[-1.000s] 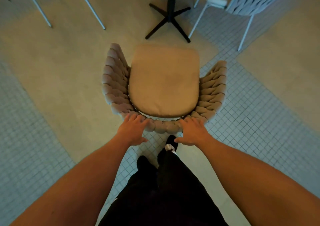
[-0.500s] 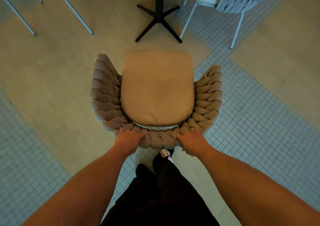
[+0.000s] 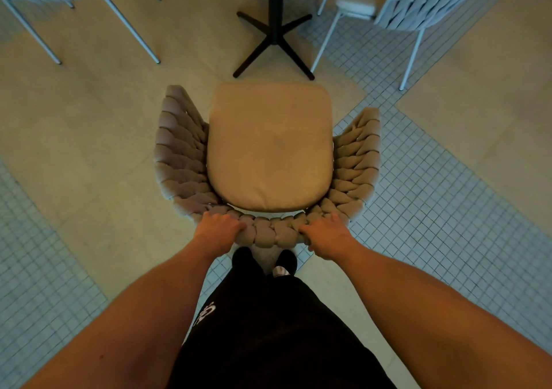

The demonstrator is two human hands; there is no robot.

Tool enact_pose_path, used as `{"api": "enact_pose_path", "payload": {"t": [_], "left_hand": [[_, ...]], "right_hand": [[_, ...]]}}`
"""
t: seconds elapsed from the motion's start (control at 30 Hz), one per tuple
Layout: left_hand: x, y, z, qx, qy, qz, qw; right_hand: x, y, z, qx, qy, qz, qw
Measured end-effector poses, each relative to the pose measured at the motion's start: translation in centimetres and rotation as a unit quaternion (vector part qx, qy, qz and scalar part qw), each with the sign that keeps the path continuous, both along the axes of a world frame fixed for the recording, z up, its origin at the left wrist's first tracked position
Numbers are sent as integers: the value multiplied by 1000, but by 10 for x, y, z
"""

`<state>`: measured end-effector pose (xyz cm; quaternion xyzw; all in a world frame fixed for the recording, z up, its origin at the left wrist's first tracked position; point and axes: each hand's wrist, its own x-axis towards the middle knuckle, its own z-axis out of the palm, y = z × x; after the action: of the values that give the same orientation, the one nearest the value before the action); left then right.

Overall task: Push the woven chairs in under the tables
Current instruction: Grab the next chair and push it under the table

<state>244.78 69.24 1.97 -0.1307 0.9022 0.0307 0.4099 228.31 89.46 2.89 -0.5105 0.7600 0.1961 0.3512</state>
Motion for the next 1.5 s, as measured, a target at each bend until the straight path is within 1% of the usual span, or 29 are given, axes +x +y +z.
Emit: {"api": "enact_pose_path", "payload": {"t": [0.33,0.67,0.83,1.0,1.2,1.3,1.5], "left_hand": [[-73,-51,-3,12,16,2,1000],[-176,-126,-3,11,15,-11,1000],[-213,-157,-5,9,25,-10,1000],[-236,-183,-5,10,27,-10,1000],[-249,-209,0,-16,29,-23,999],[-251,-212,1,-24,34,-29,999],[-248,-211,2,-21,48,-8,999]], "right_hand": [[-74,-53,10,-2,-4,-12,1000],[-173,-124,14,-9,9,-25,1000],[-210,-153,10,-11,7,-36,999],[-230,-176,5,-19,6,-43,999],[-238,-200,0,-30,0,-52,998],[-241,-205,-1,-26,-1,-56,998],[-239,-201,-1,-30,3,-56,998]]}}
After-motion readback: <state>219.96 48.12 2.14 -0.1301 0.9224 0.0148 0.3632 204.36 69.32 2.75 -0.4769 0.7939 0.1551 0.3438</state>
